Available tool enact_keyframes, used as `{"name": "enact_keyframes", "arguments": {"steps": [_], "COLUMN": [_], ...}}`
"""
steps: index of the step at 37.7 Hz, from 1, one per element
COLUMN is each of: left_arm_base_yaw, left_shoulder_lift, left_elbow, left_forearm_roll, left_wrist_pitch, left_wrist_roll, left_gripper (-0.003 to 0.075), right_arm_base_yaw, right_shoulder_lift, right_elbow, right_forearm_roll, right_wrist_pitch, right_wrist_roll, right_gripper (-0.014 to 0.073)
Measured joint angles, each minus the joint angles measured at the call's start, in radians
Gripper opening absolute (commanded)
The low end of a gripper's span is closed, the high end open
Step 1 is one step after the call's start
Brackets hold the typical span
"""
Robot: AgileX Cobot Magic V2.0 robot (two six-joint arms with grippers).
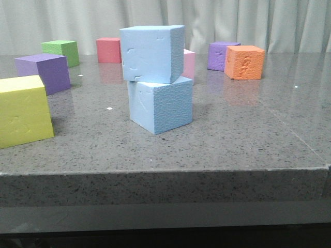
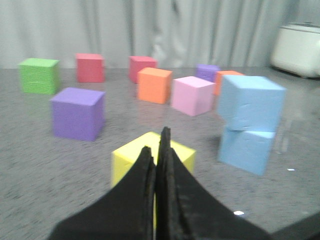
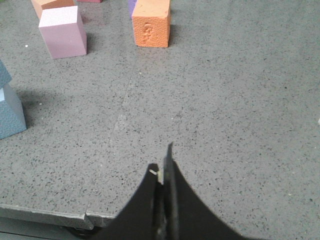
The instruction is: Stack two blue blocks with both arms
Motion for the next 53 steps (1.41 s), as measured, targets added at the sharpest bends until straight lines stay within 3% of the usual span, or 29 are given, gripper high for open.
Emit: {"name": "enact_keyframes", "arguments": {"steps": [12, 22, 53], "left_arm_base_yaw": [0.235, 0.354, 0.367], "left_shoulder_lift": [-0.11, -0.143, -0.143], "left_elbow": [0.111, 0.111, 0.111], "left_forearm_roll": [0.004, 0.004, 0.004], "left_wrist_pitch": [0.007, 0.024, 0.075], "left_wrist_roll": [0.0, 0.0, 0.0], "left_gripper": [-0.002, -0.002, -0.002], "right_arm_base_yaw": [0.0, 0.0, 0.0], "right_shoulder_lift": [0.0, 0.0, 0.0], "right_elbow": [0.0, 0.0, 0.0], "right_forearm_roll": [0.0, 0.0, 0.0], "right_wrist_pitch": [0.0, 0.0, 0.0], "right_wrist_roll": [0.0, 0.0, 0.0], "right_gripper": [-0.0068, -0.0068, -0.0068]}}
